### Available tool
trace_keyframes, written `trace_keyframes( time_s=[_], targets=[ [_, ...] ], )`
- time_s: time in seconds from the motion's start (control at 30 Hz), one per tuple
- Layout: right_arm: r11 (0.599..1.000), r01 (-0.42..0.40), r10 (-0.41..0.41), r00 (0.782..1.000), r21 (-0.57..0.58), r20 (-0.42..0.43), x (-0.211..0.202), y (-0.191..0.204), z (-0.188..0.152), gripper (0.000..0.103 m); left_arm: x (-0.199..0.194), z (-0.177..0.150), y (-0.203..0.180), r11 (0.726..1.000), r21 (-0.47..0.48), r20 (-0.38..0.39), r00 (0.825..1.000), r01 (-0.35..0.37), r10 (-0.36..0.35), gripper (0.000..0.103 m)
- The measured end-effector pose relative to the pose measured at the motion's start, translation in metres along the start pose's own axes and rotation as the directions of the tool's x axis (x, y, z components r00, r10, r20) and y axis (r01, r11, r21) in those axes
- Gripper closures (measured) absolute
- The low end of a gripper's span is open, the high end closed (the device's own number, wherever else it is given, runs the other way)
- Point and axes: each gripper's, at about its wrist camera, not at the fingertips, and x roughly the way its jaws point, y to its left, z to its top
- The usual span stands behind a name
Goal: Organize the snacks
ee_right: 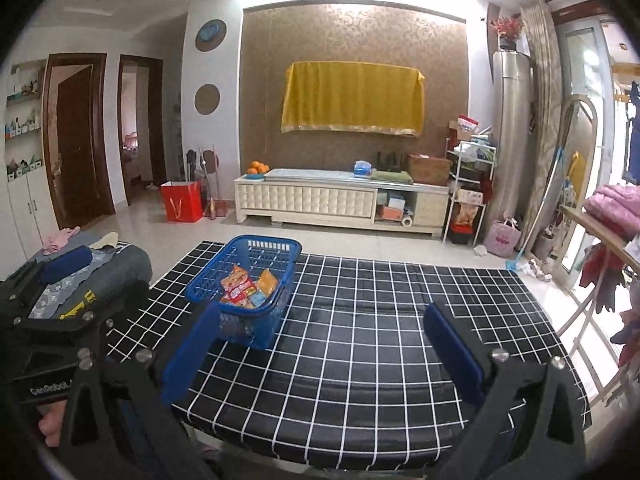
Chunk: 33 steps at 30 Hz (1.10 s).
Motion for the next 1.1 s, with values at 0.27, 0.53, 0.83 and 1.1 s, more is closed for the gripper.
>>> trace_keyframes(
  time_s=[0.27, 0.53, 0.83, 1.1],
  targets=[
    [1.0, 0.007, -0.007, 1.0, 0.017, 0.022, -0.01, 0.0, 0.0, 0.0, -0.014, -0.002, -0.006, 1.0, -0.001, 0.015, 1.0, 0.003, -0.003, 0.006],
    [1.0, -0.007, 0.006, 1.0, 0.02, 0.024, -0.016, 0.003, -0.005, 0.0, -0.019, -0.006, -0.012, 1.0, 0.011, 0.017, 1.0, -0.013, 0.013, 0.006],
    [0.999, -0.011, 0.01, 1.0, 0.035, 0.008, -0.016, 0.003, -0.008, 0.0, -0.023, -0.008, -0.012, 1.0, -0.001, 0.013, 1.0, 0.006, -0.006, 0.006],
    [0.999, -0.019, 0.018, 1.0, 0.045, 0.014, -0.019, 0.001, -0.008, 0.0, -0.027, -0.009, -0.015, 1.0, 0.003, 0.017, 1.0, 0.015, -0.015, 0.006]
  ],
)
